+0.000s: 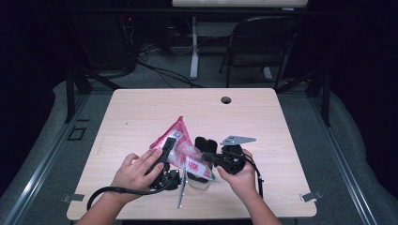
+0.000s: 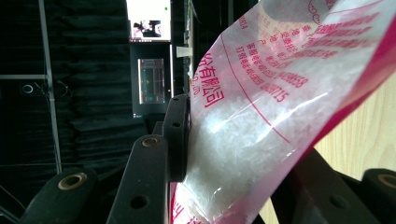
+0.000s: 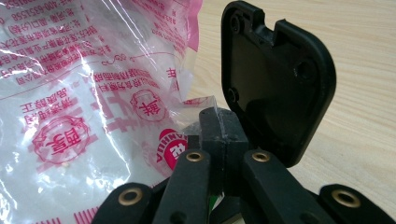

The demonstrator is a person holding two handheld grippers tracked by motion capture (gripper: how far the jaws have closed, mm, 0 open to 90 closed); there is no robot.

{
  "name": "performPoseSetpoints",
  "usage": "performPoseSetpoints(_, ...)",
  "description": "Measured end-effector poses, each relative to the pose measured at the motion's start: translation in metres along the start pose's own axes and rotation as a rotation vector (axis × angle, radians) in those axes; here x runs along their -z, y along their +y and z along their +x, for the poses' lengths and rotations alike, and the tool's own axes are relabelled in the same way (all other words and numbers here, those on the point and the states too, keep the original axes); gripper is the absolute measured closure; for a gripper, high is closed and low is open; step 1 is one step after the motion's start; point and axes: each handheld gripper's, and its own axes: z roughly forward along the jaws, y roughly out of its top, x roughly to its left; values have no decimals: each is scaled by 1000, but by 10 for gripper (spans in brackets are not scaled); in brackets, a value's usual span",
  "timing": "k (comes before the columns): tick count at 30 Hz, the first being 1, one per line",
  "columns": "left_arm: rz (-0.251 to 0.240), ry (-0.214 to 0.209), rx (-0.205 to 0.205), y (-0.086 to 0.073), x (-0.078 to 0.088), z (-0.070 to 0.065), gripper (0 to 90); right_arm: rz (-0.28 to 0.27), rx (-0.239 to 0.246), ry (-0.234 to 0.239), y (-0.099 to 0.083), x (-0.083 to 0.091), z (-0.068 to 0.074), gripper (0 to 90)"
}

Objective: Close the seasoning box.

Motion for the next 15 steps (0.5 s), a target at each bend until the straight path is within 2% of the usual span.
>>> performPoseSetpoints(12, -3, -8, 0, 2, 1, -1, 674, 2, 3, -1, -1, 1, -1, 900)
performPoseSetpoints(13, -6, 3, -11, 2, 1, 0, 674, 2, 2, -3, -1, 1, -1, 900)
performPoseSetpoints(15, -4, 0, -8, 2, 1, 0, 674, 1, 2, -2, -1, 2, -1, 900)
